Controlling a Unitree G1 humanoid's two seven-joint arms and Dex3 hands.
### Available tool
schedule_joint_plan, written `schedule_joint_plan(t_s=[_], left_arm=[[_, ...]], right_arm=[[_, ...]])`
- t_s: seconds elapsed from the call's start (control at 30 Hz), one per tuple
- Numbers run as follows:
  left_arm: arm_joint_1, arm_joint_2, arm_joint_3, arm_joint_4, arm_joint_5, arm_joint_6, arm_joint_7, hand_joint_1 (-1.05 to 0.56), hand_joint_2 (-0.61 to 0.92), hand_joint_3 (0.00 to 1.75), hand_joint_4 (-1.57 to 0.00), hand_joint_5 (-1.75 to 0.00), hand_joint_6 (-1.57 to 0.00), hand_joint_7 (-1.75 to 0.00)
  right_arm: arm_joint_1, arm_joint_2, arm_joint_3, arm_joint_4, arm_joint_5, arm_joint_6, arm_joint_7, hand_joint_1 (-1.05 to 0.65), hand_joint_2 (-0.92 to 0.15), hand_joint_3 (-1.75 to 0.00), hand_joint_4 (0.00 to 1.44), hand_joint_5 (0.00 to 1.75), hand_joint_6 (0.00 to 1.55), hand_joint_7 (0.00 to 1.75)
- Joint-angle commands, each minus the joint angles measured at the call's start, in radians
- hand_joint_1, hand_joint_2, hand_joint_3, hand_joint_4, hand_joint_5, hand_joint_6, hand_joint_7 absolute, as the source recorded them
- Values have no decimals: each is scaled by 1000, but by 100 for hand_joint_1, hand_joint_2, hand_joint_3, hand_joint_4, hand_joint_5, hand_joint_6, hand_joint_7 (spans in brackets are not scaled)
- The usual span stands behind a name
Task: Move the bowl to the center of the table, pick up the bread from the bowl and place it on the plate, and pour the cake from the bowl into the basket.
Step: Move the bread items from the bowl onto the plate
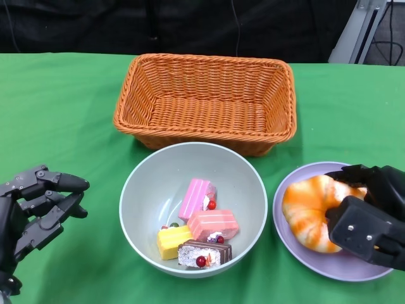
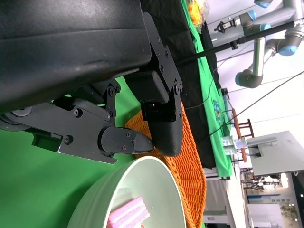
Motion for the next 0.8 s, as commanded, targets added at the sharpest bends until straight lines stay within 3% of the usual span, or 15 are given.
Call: schedule_joint_plan(t_s=[0.03,0.27,0.43,0.67,0.73,0.8], left_arm=[[14,14,6,-12,-10,-1,-7,-14,92,25,-81,-128,-94,-78],[11,17,6,-3,-10,-8,-11,-14,92,26,-80,-128,-94,-78],[12,16,6,-6,-6,-3,-7,-14,92,27,-80,-127,-94,-77],[10,18,9,-2,-5,-3,-3,-14,92,27,-81,-127,-95,-76],[11,18,9,-1,-2,-5,-1,-13,92,27,-81,-127,-96,-77],[10,19,9,3,-3,-11,-6,-13,92,27,-82,-126,-96,-76]], right_arm=[[-36,10,12,61,-3,-16,-33,-12,-92,-12,68,167,100,32],[-51,1,49,87,-33,-9,-30,-15,-92,-9,66,165,98,28],[-41,-8,64,66,-53,18,-13,-15,-92,-3,67,112,98,9],[-24,-30,97,2,-126,78,-1,-26,-92,-1,59,88,87,0],[-18,-30,99,-14,-133,93,2,-28,-92,-1,58,72,83,0],[-14,-31,106,-33,-148,117,14,-31,-92,-2,64,45,79,0]])
